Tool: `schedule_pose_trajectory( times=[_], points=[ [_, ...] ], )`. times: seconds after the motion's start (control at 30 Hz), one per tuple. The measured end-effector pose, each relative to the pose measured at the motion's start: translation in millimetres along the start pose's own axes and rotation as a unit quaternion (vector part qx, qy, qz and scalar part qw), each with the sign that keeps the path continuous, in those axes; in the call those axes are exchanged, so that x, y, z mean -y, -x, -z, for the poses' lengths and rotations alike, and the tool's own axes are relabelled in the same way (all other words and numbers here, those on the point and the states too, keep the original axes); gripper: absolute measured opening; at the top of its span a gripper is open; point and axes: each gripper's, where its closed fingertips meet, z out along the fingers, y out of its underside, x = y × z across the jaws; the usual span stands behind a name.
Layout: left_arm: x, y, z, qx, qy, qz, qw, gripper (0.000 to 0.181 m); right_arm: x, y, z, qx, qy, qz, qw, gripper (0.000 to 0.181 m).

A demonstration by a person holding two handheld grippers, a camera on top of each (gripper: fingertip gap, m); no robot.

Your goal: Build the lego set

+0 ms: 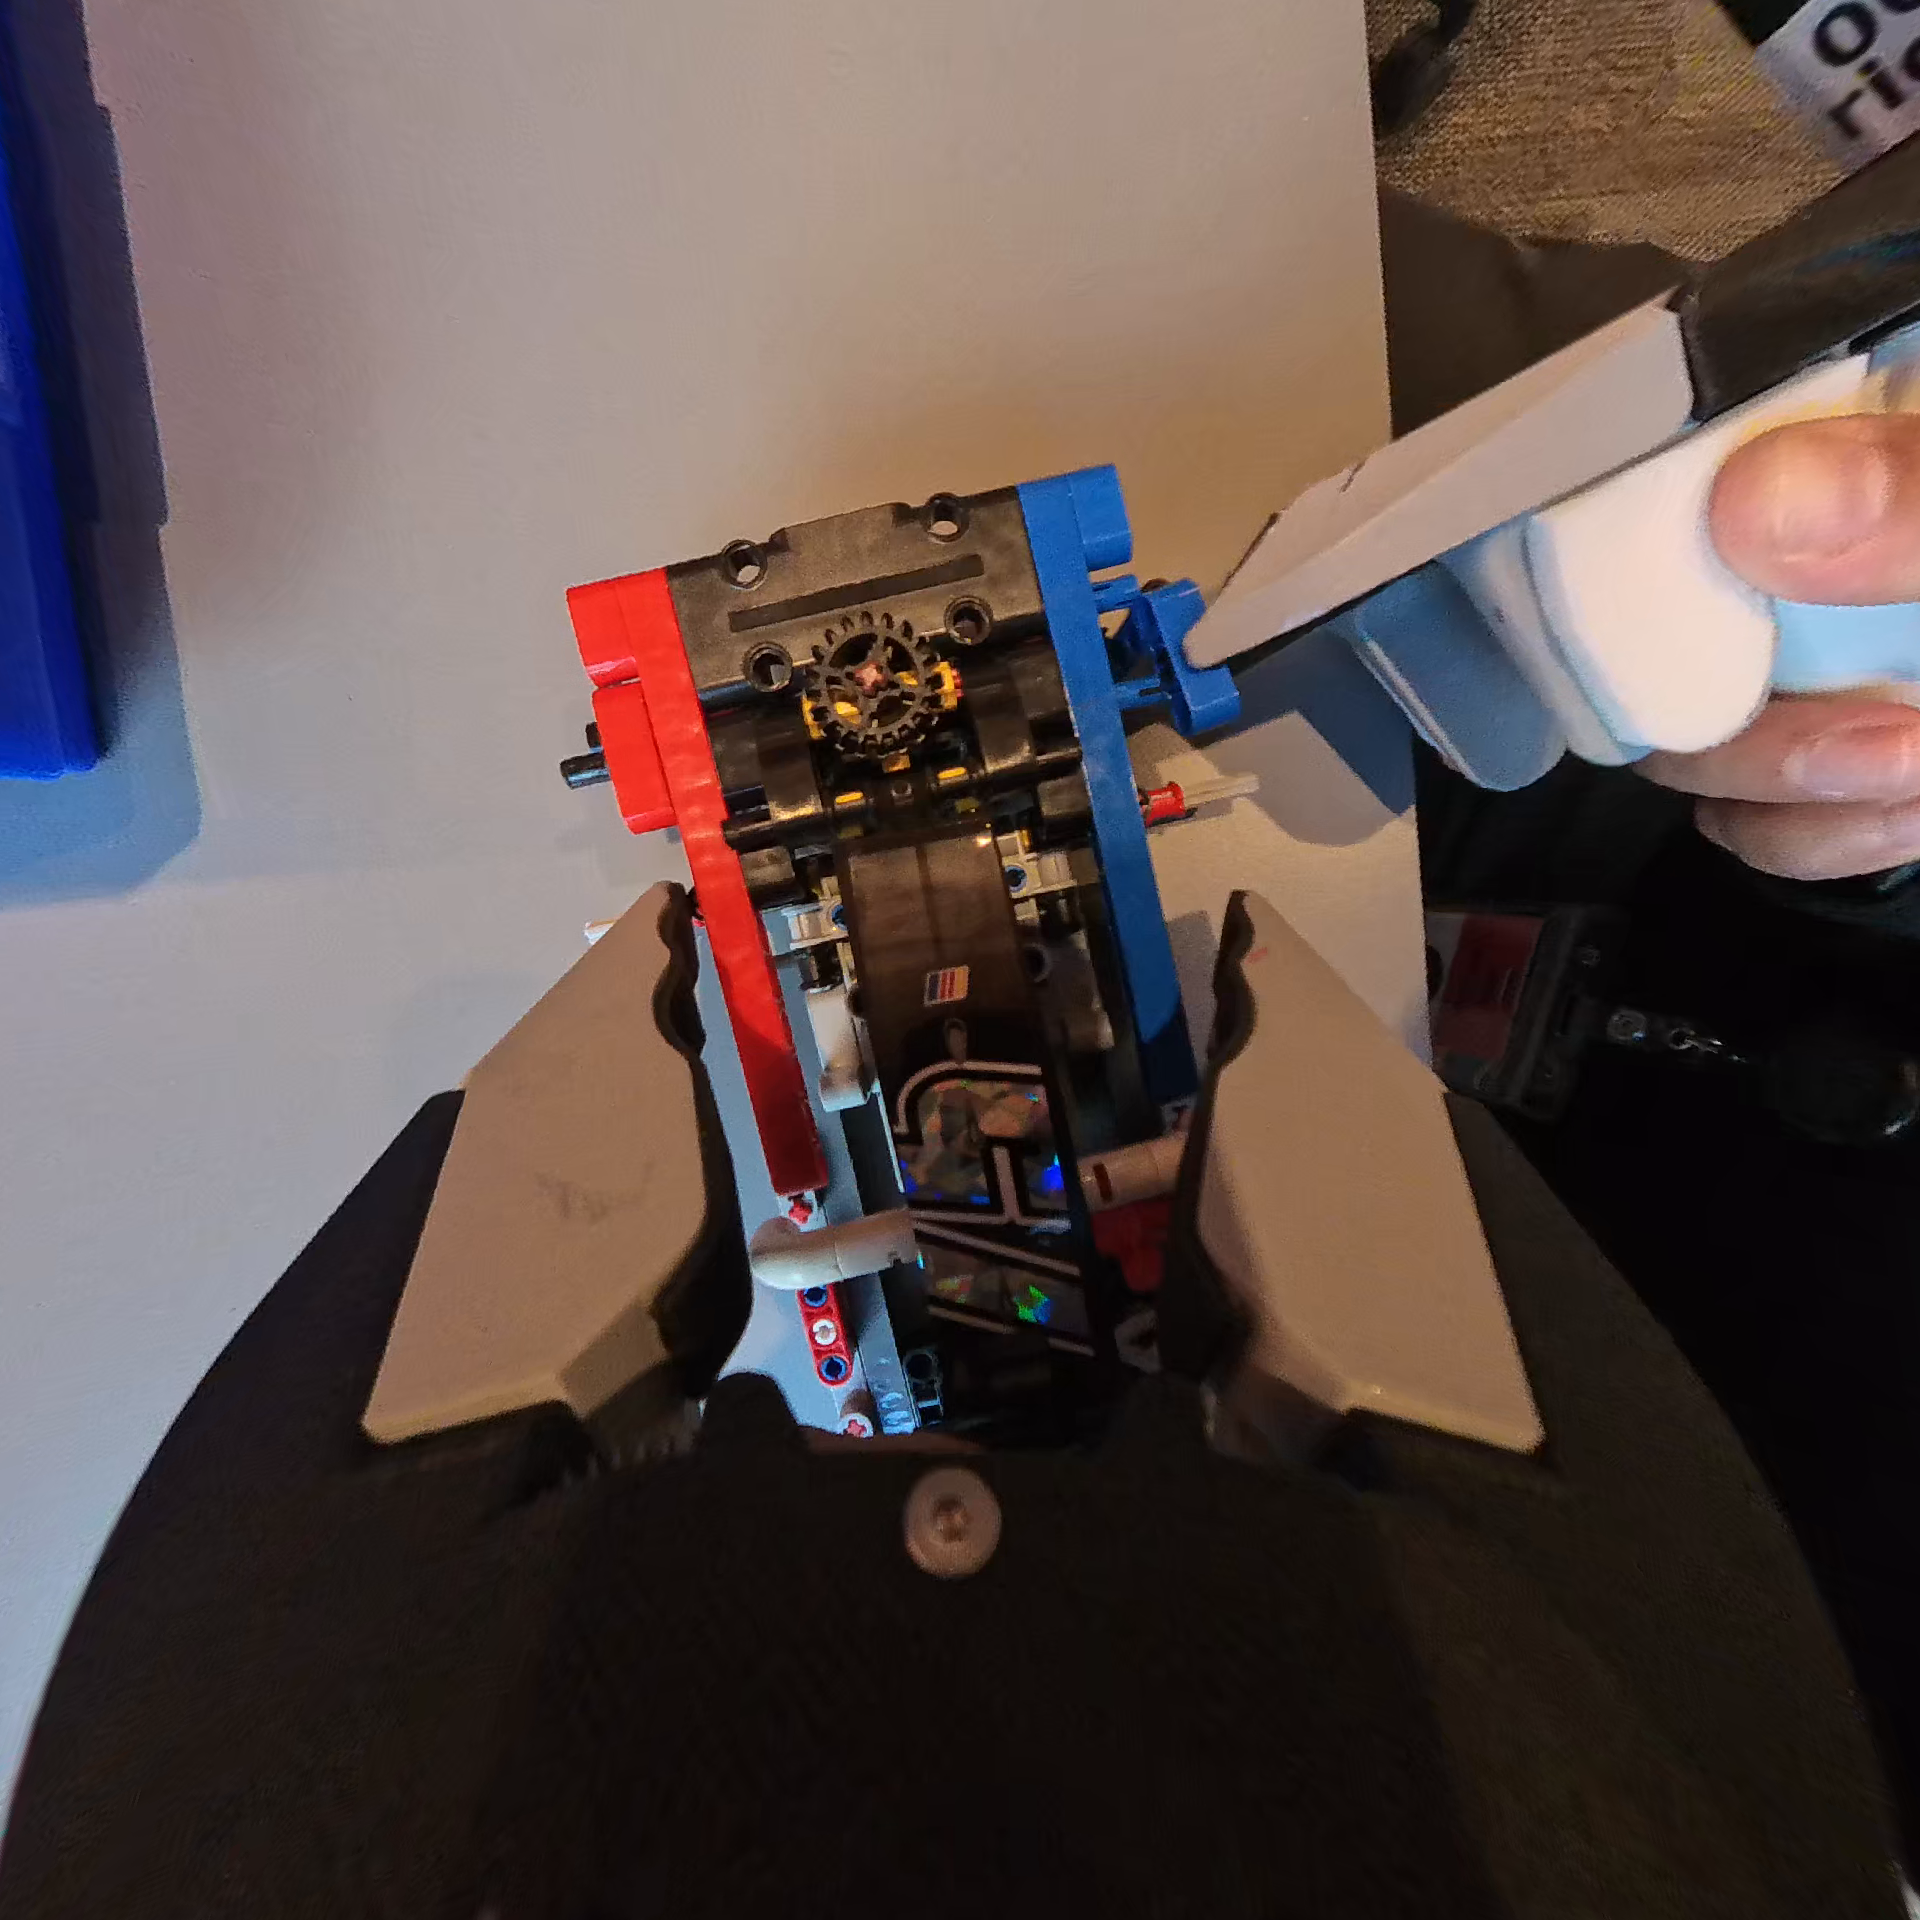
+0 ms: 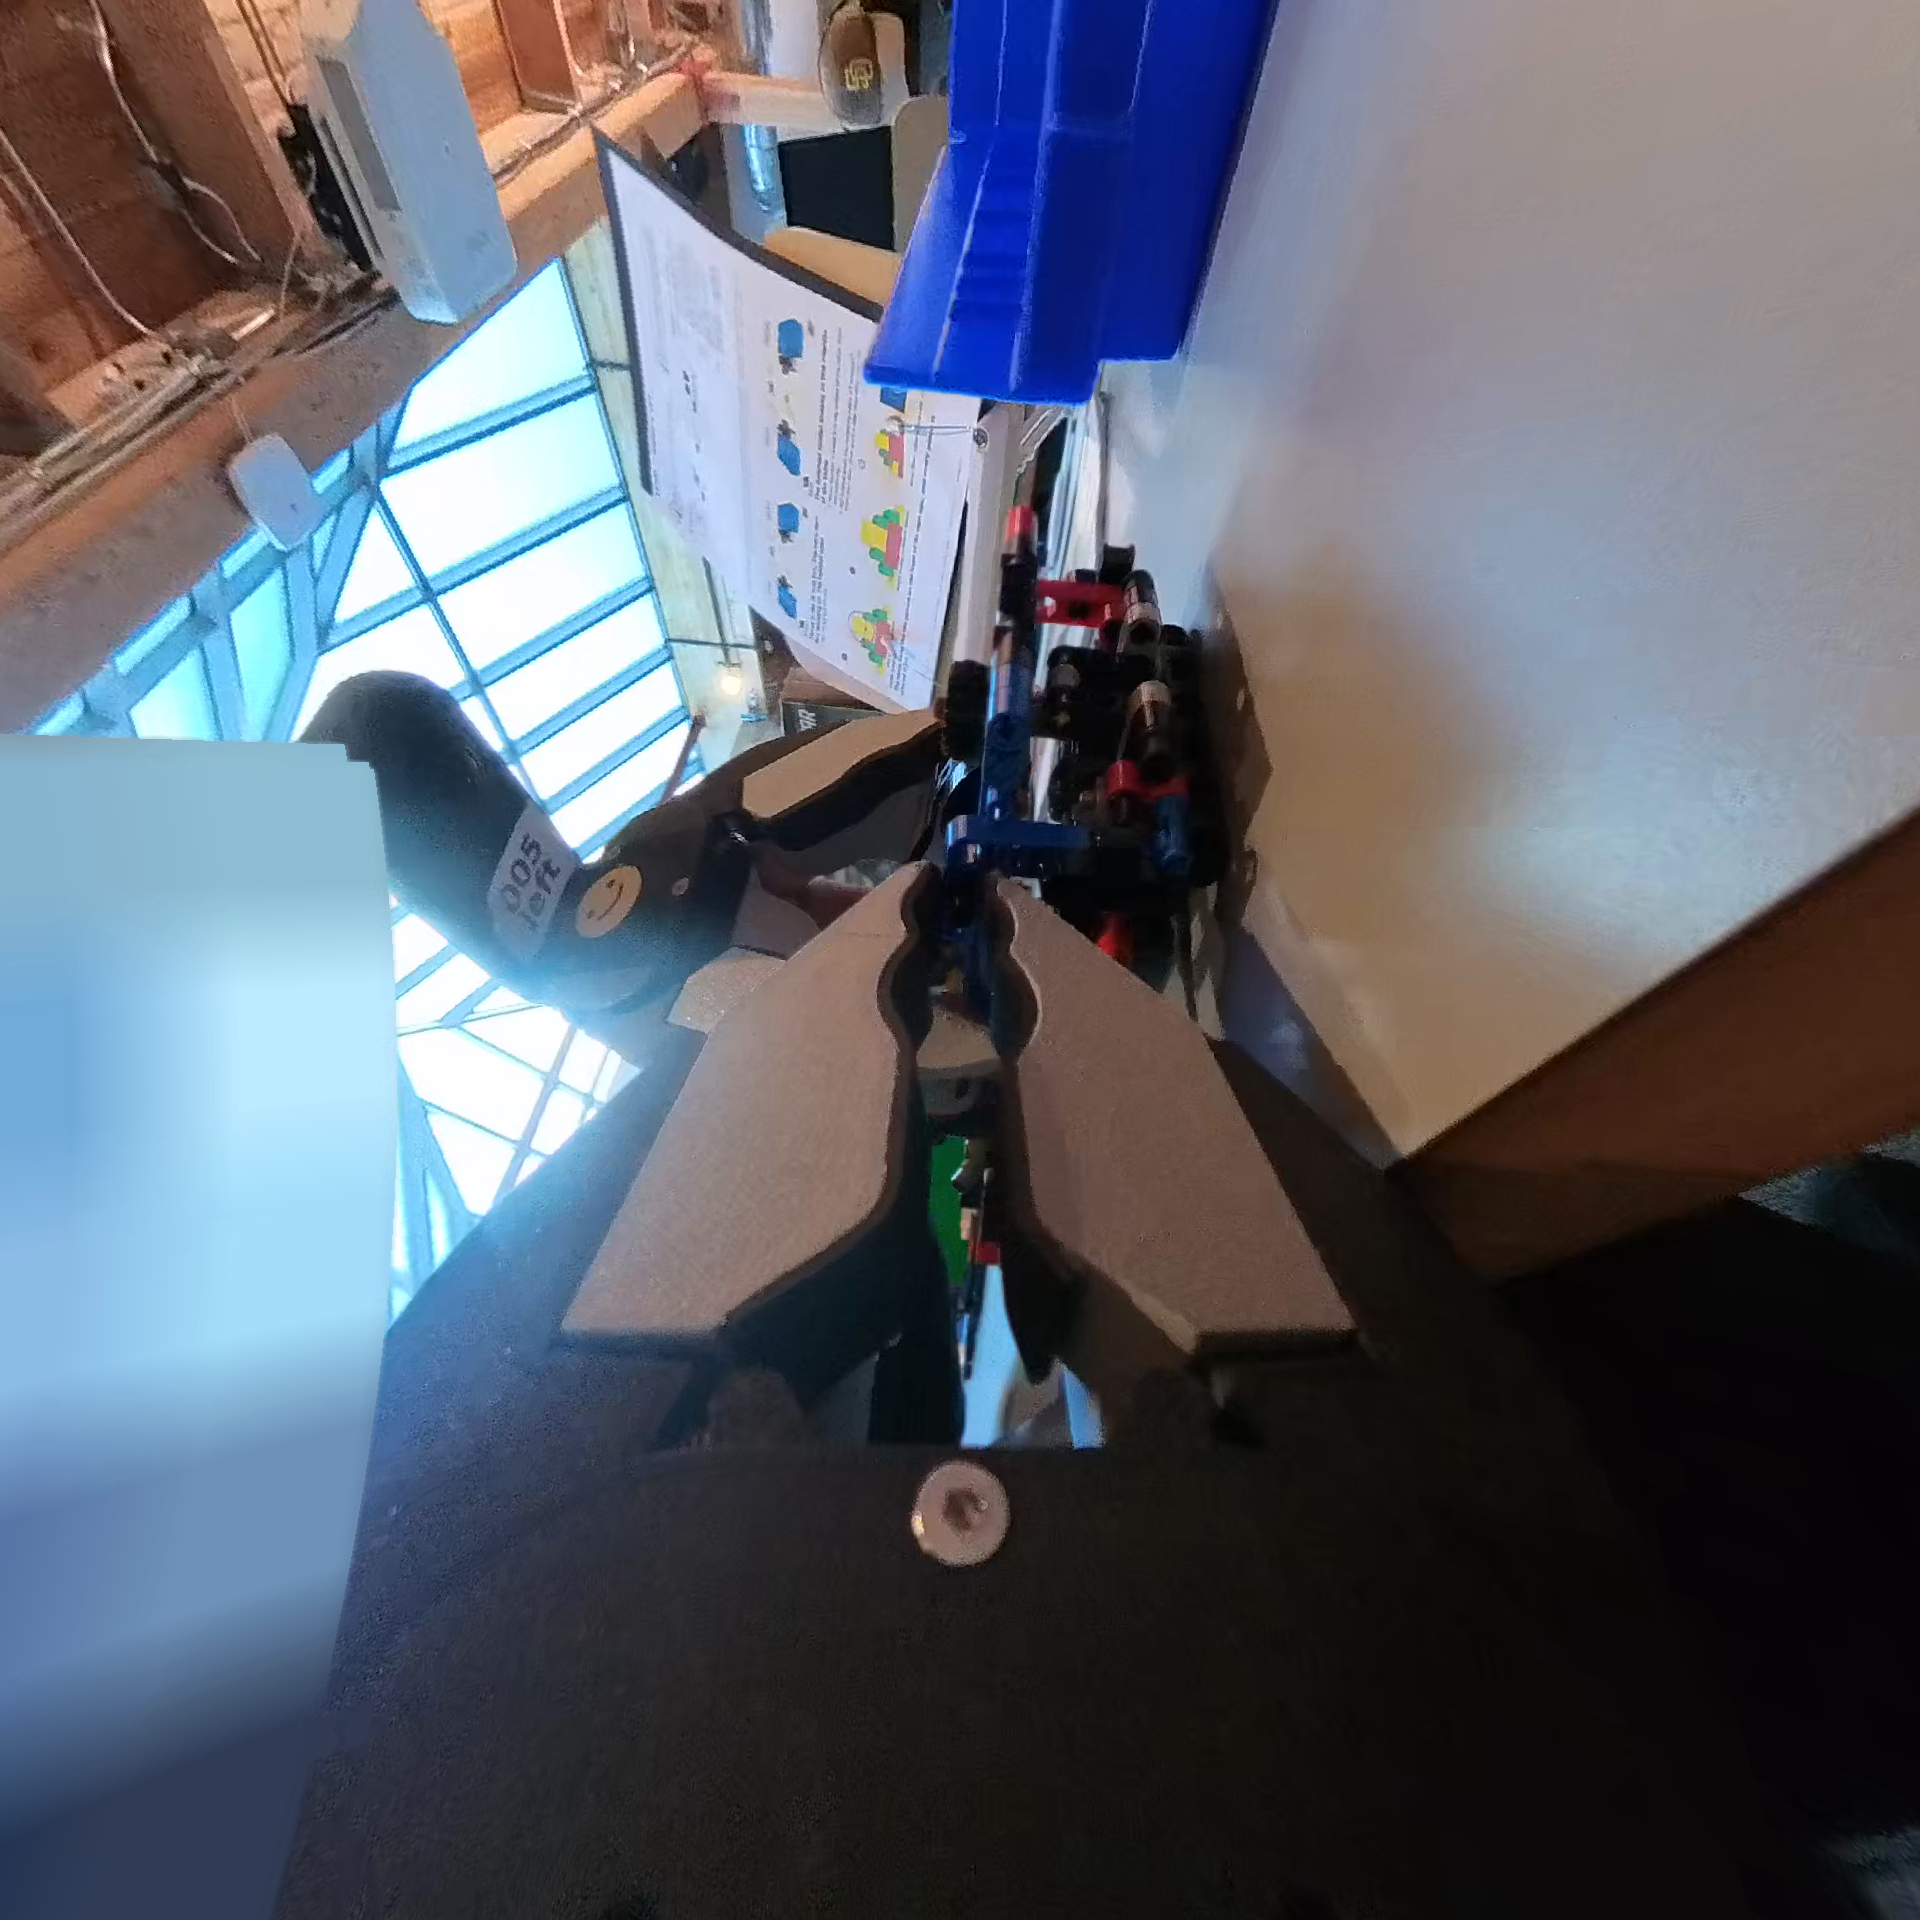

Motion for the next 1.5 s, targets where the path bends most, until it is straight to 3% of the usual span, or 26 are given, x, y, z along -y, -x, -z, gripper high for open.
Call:
schedule_pose_trajectory(
  times=[0.5, 1.1, 1.5],
  points=[
    [1.4, 0.2, 1.0, -0.012, -0.011, 0.003, 1.000, 0.099, 11.1, -0.1, 11.8, -0.025, -0.055, 0.045, 0.997, 0.003],
    [-0.5, 1.9, -1.9, 0.016, -0.008, -0.012, 1.000, 0.098, 6.0, -2.3, -0.5, -0.030, -0.046, 0.074, 0.996, 0.004],
    [-0.3, 5.1, -4.8, 0.035, -0.006, -0.023, 0.999, 0.099, 12.1, -2.7, -2.0, 0.003, -0.021, -0.030, 0.999, 0.004]
  ],
)
